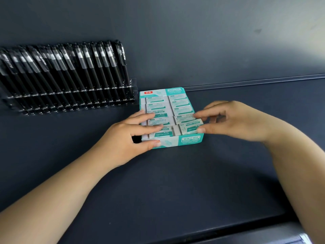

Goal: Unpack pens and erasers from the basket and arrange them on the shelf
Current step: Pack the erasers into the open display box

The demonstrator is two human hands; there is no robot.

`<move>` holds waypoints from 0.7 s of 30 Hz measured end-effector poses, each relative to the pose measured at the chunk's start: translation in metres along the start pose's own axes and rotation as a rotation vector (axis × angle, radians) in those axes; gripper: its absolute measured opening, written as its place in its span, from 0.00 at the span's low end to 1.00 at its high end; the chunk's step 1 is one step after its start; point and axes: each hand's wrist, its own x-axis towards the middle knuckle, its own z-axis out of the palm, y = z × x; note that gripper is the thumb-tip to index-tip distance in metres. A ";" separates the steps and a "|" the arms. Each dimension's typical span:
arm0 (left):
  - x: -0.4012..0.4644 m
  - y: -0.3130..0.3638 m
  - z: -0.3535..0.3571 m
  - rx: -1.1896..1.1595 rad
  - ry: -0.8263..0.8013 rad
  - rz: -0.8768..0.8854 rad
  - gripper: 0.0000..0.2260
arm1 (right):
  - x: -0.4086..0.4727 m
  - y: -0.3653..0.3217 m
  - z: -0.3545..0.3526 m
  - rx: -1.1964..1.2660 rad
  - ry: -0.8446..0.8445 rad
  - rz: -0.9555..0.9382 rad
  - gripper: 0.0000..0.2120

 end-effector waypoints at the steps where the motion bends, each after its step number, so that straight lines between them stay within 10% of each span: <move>1: 0.000 0.000 0.000 0.009 0.007 0.001 0.26 | 0.000 0.000 -0.001 0.037 0.019 0.007 0.11; 21: 0.000 0.009 0.005 0.004 0.070 -0.069 0.24 | 0.012 0.003 0.008 0.448 -0.189 0.437 0.09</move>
